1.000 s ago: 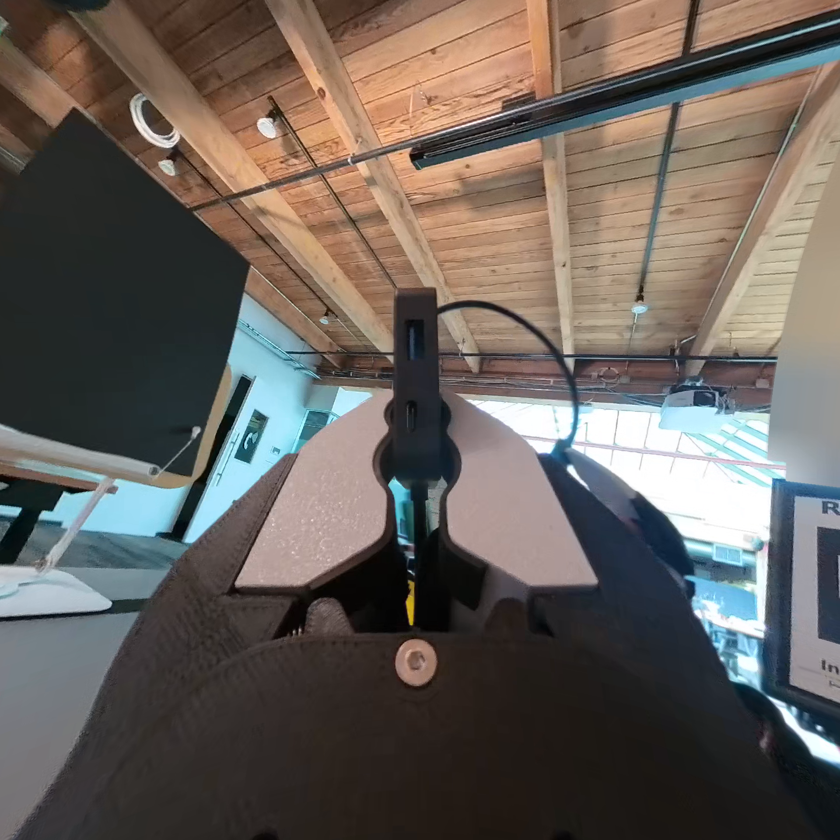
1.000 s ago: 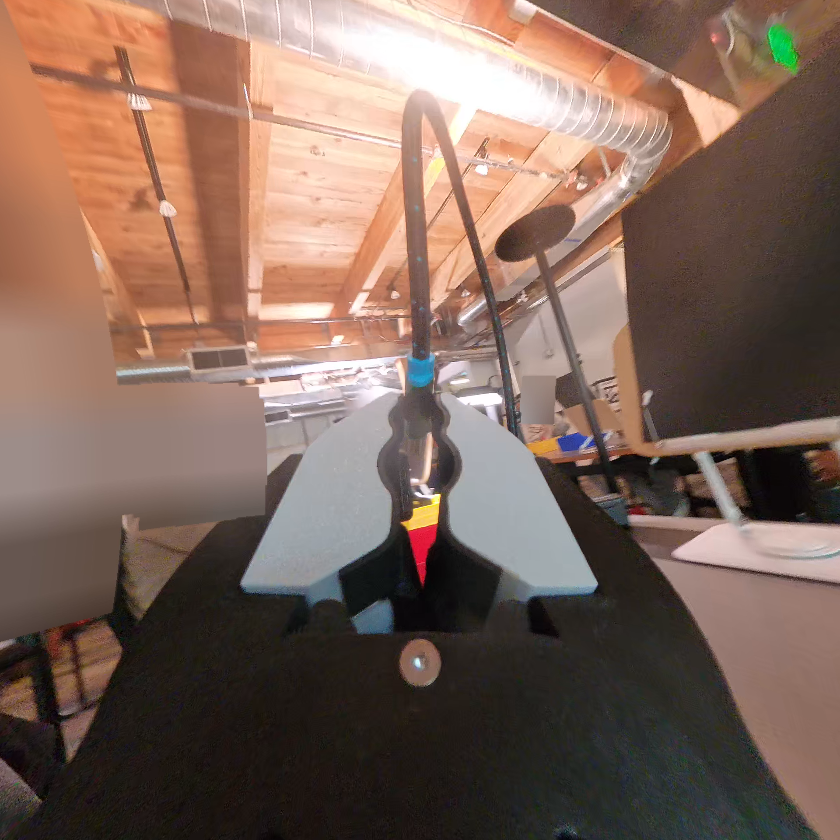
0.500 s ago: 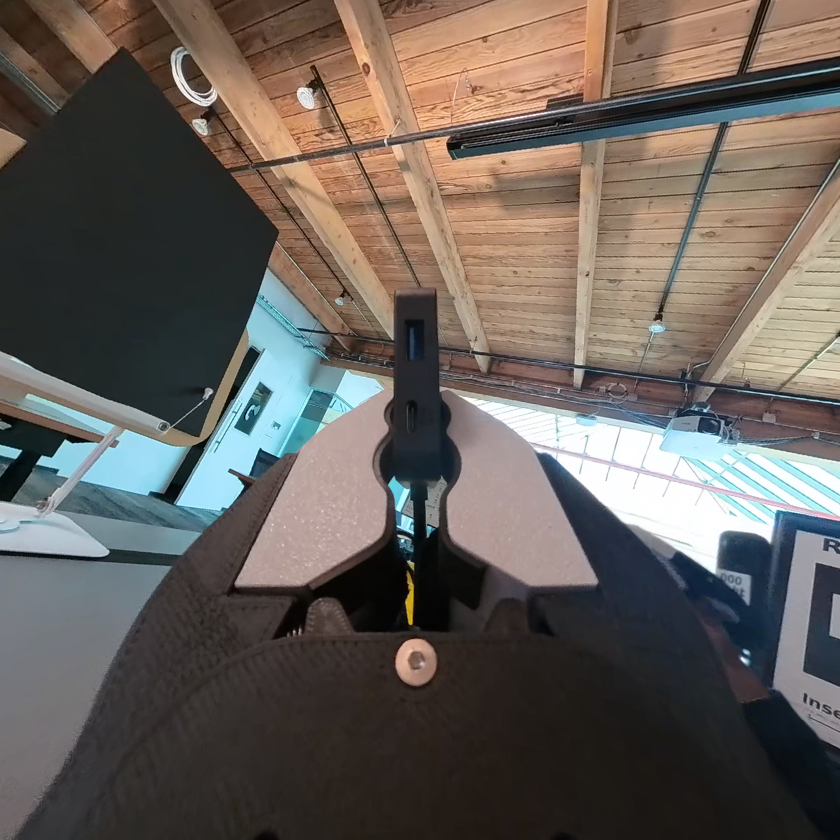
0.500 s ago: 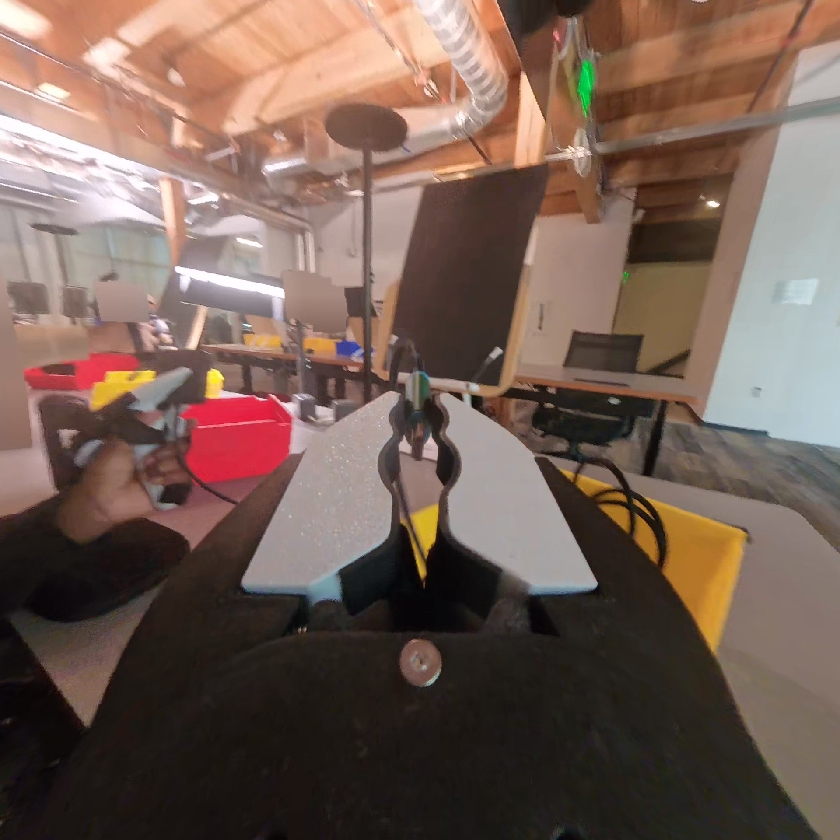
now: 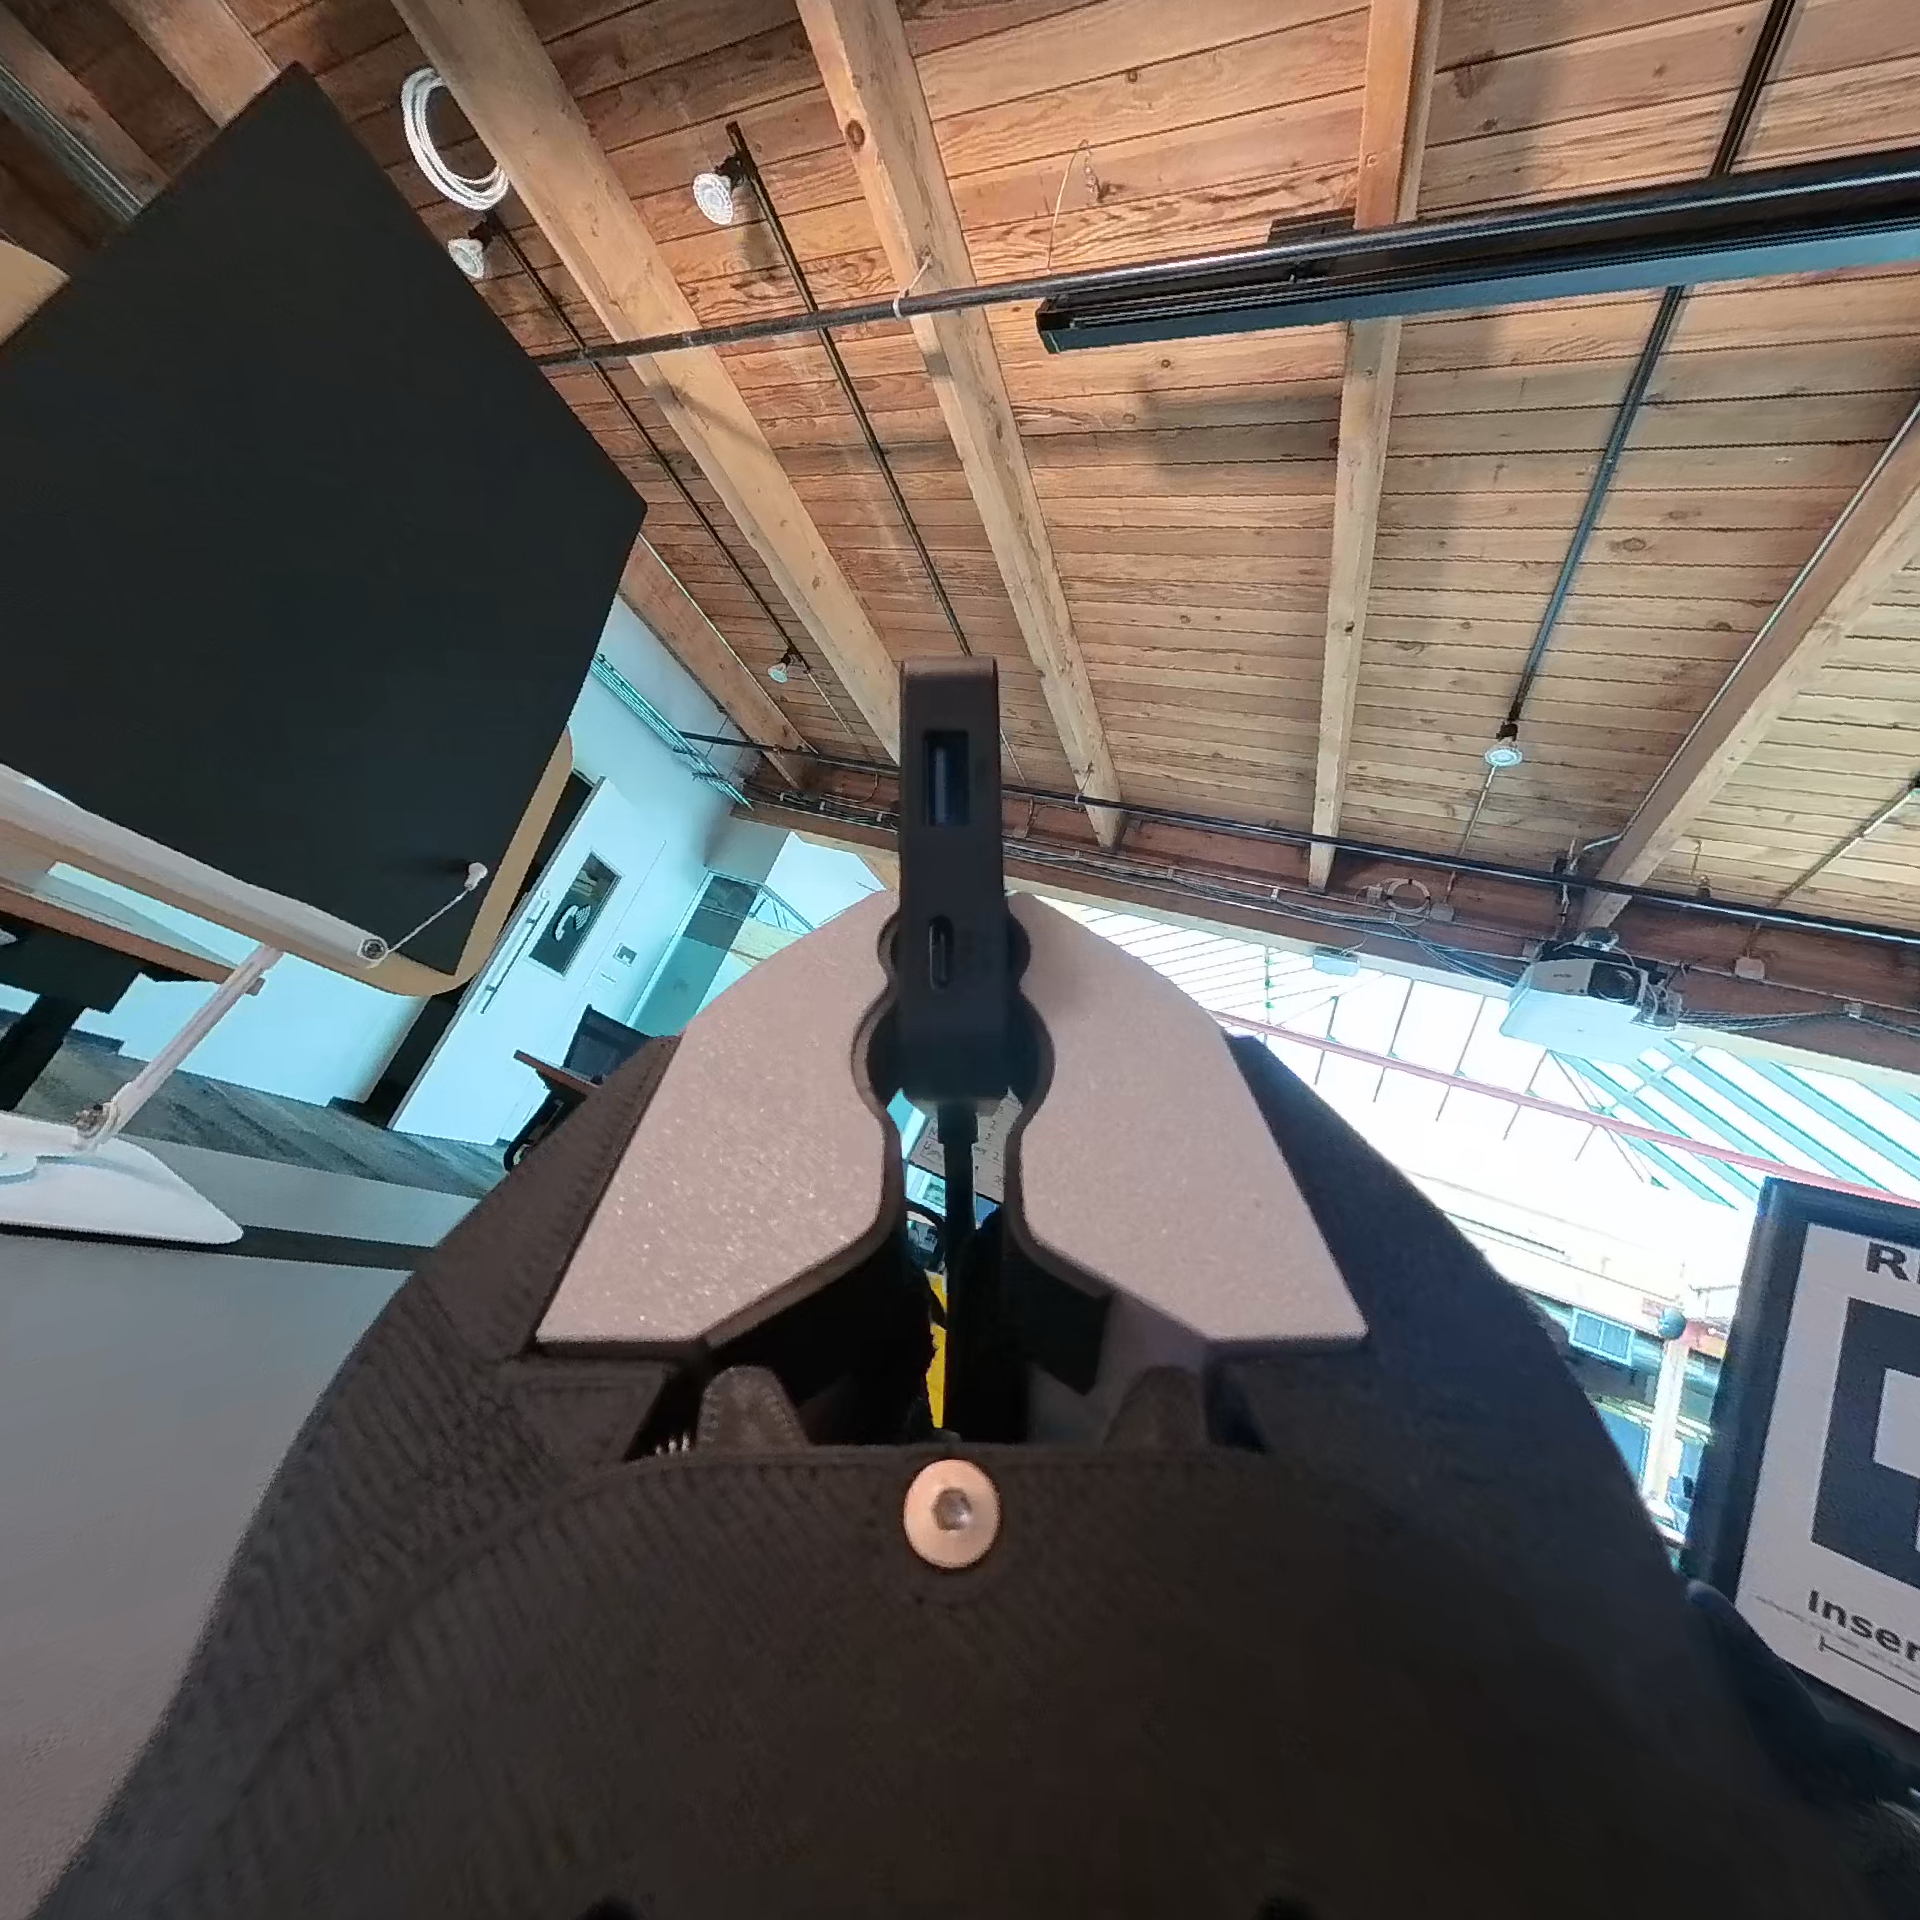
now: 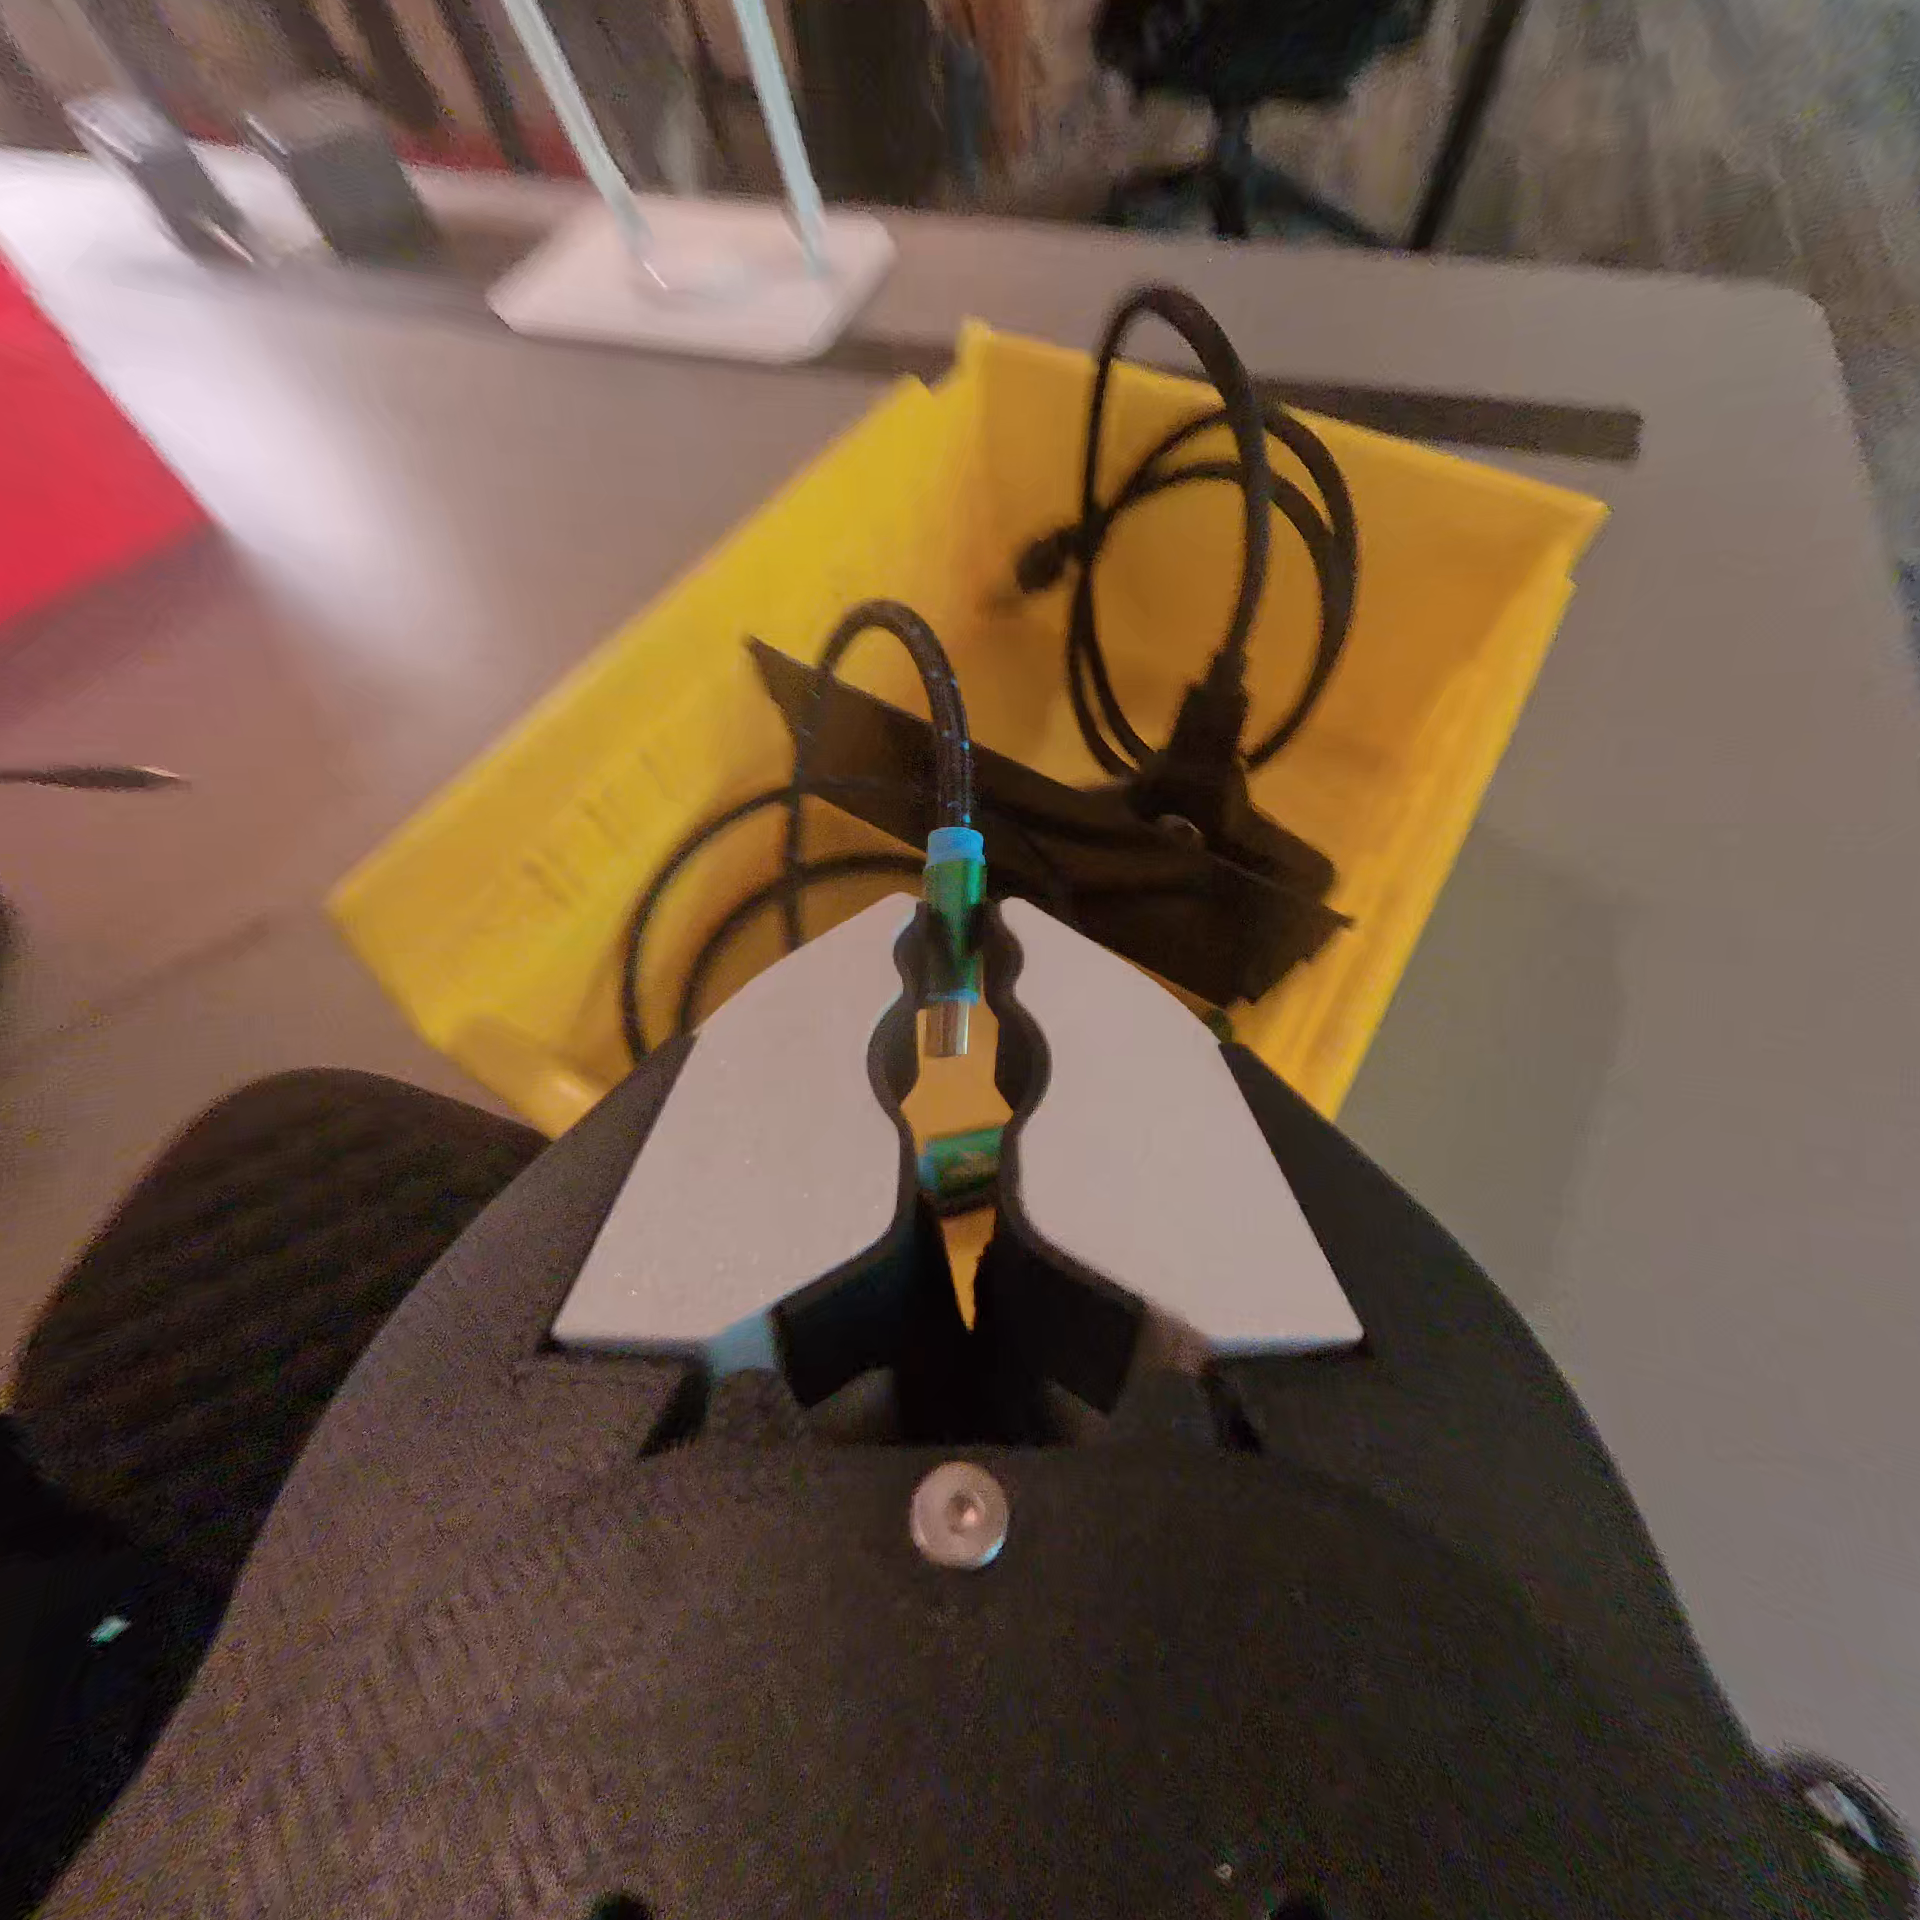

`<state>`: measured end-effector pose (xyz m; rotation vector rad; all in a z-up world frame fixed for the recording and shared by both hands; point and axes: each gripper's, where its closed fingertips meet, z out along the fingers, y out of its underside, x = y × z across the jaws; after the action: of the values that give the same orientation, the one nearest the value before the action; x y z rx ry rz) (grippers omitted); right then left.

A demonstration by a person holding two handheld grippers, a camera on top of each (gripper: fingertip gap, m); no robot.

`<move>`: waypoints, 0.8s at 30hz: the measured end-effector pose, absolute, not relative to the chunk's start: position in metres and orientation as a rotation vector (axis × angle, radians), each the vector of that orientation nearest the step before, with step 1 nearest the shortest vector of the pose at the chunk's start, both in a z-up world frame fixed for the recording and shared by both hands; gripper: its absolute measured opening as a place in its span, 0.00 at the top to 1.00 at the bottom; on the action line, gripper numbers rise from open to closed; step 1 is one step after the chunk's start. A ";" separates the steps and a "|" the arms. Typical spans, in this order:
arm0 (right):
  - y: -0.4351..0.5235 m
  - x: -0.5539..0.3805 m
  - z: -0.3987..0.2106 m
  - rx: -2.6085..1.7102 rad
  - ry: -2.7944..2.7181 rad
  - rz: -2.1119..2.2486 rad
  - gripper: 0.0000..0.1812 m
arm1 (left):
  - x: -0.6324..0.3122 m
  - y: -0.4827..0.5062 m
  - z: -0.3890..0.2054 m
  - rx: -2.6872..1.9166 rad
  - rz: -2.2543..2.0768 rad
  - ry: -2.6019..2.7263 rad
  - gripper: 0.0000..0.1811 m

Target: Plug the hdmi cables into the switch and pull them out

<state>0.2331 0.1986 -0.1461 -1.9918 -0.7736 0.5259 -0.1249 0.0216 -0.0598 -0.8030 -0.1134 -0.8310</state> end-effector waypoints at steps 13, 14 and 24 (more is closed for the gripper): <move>0.192 0.255 -0.243 -2.496 -1.289 -0.198 0.96 | -0.122 0.026 -0.064 -0.831 -0.865 -0.116 0.93; 0.191 0.251 -0.239 -2.458 -1.293 -0.183 0.95 | -0.122 0.027 -0.064 -0.833 -0.867 -0.117 0.93; 0.142 0.293 -0.152 -2.116 -0.907 0.054 0.80 | -0.121 0.028 -0.065 -0.837 -0.877 -0.116 0.93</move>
<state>0.2931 0.1420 -0.1517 -2.1157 -0.9066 0.0538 -0.1208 0.0275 -0.0647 -0.8370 -0.1161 -0.8765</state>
